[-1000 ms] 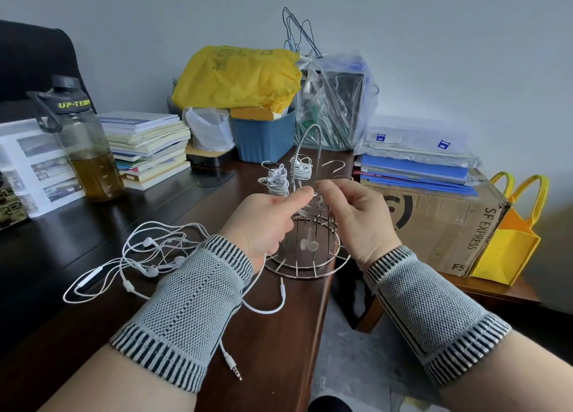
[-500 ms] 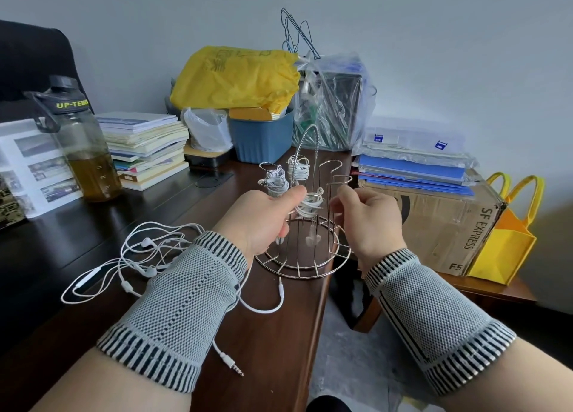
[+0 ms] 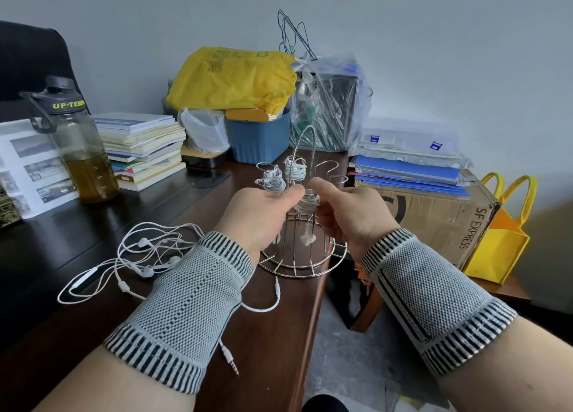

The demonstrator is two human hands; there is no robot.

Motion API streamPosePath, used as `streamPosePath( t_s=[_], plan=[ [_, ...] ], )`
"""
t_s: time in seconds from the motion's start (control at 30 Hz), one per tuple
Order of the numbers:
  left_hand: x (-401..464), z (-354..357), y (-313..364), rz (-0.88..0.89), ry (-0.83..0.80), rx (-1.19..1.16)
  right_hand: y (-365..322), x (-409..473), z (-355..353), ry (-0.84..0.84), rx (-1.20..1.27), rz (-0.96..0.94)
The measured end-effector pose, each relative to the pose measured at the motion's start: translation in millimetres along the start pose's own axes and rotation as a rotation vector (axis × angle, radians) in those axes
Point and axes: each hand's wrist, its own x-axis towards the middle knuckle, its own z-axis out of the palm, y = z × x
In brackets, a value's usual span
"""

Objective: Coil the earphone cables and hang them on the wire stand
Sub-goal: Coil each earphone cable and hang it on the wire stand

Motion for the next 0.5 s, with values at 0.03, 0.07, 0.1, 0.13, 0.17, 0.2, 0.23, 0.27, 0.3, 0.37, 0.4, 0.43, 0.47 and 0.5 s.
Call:
streamPosePath(
  t_s=[0.03, 0.07, 0.1, 0.13, 0.17, 0.2, 0.23, 0.27, 0.3, 0.37, 0.4, 0.43, 0.47, 0.5],
  plan=[
    [-1.0, 1.2, 0.8, -0.002, 0.006, -0.015, -0.3, 0.4, 0.6, 0.002, 0.022, -0.006],
    [-2.1, 2.3, 1.7, -0.001, 0.015, -0.027, -1.1, 0.6, 1.5, 0.008, 0.039, -0.012],
    [-2.6, 3.1, 2.3, 0.005, 0.027, -0.039, -1.9, 1.2, 2.4, 0.015, 0.055, -0.016],
    [-2.6, 3.4, 2.6, 0.014, 0.038, -0.049, -3.2, 1.3, 3.0, 0.021, 0.073, -0.017],
    [-2.5, 3.4, 2.8, 0.019, 0.045, -0.056, -3.5, 1.9, 2.9, 0.024, 0.091, -0.018],
    [-2.9, 3.1, 3.4, 0.017, 0.046, -0.057, -3.4, 1.1, 2.8, 0.028, 0.106, -0.016],
    [-3.4, 2.5, 3.8, 0.012, 0.041, -0.055, -1.8, 0.4, 2.2, 0.035, 0.113, -0.019],
    [-3.7, 1.6, 4.3, 0.006, 0.037, -0.052, 1.8, -0.7, 1.1, 0.048, 0.122, -0.020],
    [-4.1, 0.5, 4.7, 0.001, 0.036, -0.050, 6.9, -2.0, -0.3, 0.066, 0.128, -0.025],
    [-4.2, -1.3, 5.5, -0.002, 0.035, -0.047, 19.6, -6.3, -3.0, 0.099, 0.065, -0.075],
    [-4.2, -2.2, 5.7, -0.003, 0.029, -0.043, 26.2, -8.4, -3.5, 0.105, -0.050, -0.129],
    [-4.6, -2.7, 6.8, -0.004, 0.020, -0.037, 31.8, -10.1, -3.4, 0.098, -0.197, -0.199],
    [-5.3, -2.9, 7.4, -0.002, 0.012, -0.031, 35.4, -12.8, -1.8, 0.093, -0.334, -0.263],
    [-6.4, -3.0, 8.7, 0.003, 0.006, -0.026, 38.6, -13.4, 0.1, 0.115, -0.463, -0.336]
  ],
)
